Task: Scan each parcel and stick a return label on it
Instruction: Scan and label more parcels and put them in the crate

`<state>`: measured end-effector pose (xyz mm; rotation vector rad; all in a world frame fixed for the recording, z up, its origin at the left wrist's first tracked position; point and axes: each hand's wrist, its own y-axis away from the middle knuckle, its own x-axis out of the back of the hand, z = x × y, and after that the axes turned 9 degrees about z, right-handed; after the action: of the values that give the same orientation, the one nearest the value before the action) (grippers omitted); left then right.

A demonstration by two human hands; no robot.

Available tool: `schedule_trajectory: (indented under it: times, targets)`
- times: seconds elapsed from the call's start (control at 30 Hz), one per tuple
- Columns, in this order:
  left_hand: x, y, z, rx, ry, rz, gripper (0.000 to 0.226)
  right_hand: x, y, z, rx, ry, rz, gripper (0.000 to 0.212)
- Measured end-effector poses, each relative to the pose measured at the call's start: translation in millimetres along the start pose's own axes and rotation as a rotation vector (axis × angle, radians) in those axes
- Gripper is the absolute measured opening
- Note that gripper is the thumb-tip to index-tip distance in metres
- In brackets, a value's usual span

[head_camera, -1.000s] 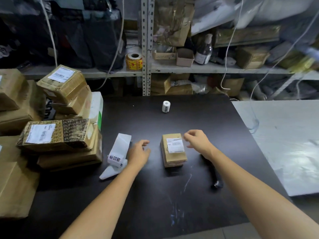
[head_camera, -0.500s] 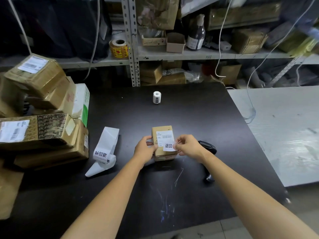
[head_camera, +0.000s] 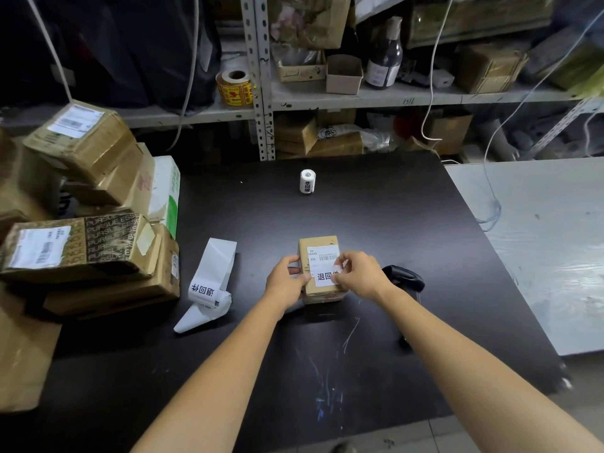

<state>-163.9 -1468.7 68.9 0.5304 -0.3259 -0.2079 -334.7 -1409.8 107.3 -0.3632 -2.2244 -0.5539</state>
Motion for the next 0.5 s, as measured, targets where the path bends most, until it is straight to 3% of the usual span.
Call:
schedule_trajectory:
  times: [0.1, 0.27, 0.5]
  targets:
    - [0.6, 0.2, 0.7, 0.003, 0.002, -0.016, 0.049, 2.9, -0.4, 6.3, -0.054, -0.027, 0.025, 0.040]
    - [2.2, 1.0, 1.1, 0.004, 0.005, -0.030, 0.053, -0.6, -1.3, 13.7, -0.218, -0.286, 0.008, 0.036]
    - [19.2, 39.1, 15.3, -0.047, 0.120, 0.039, 0.052, 4.9, 6.2, -3.8, -0.142, -0.471, -0.038, 0.031]
